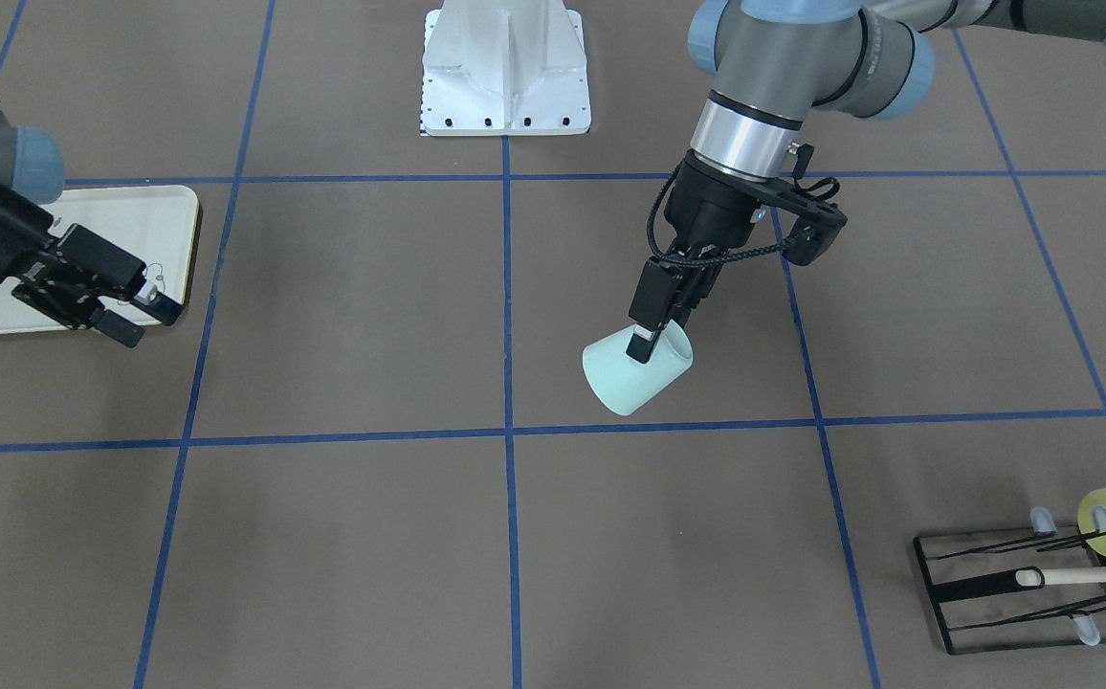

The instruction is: Left arm grabs green cup and hands to right arm on tray

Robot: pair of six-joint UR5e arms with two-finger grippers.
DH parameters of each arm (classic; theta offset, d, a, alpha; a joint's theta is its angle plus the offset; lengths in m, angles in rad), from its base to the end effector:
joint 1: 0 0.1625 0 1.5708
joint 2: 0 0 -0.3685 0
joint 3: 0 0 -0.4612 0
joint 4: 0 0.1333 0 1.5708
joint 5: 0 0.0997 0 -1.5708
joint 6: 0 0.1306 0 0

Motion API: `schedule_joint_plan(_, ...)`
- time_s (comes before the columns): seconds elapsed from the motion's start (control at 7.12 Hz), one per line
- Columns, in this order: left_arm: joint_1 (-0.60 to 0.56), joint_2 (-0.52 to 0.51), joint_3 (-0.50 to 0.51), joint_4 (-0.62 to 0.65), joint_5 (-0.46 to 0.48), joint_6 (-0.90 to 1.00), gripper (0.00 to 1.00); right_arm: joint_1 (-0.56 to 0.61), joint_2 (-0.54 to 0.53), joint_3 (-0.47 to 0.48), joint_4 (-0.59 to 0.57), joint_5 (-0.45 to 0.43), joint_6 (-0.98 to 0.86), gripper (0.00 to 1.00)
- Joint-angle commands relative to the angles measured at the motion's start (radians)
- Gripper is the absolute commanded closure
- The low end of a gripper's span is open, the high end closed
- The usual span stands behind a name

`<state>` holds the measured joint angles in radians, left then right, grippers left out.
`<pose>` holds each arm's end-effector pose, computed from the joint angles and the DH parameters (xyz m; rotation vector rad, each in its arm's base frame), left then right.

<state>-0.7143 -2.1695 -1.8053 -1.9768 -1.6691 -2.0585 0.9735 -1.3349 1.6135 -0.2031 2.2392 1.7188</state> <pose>0.4297 -0.5320 0.0736 0.0578 1.3005 -0.9768 -0.3078 -0.5456 0.2868 0.1657 -1.6306 0.3106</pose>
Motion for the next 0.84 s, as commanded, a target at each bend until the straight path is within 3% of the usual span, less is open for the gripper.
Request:
schedule_joint_plan(0.0,0.027,-0.003,-0.003,-0.083,0.000,-0.090,0.88,-0.038,0.041,0.005,0.125,-0.015,0.071,0.00)
schedule_joint_plan(0.42,0.081,-0.004,-0.017,-0.230,-0.001,-0.254,0.88,-0.049,0.114,0.023,0.247,-0.020,0.175,0.00)
schedule_joint_plan(0.7,0.098,-0.004,-0.073,-0.255,-0.012,-0.372,0.88,-0.108,0.128,0.037,0.359,-0.138,0.235,0.00)
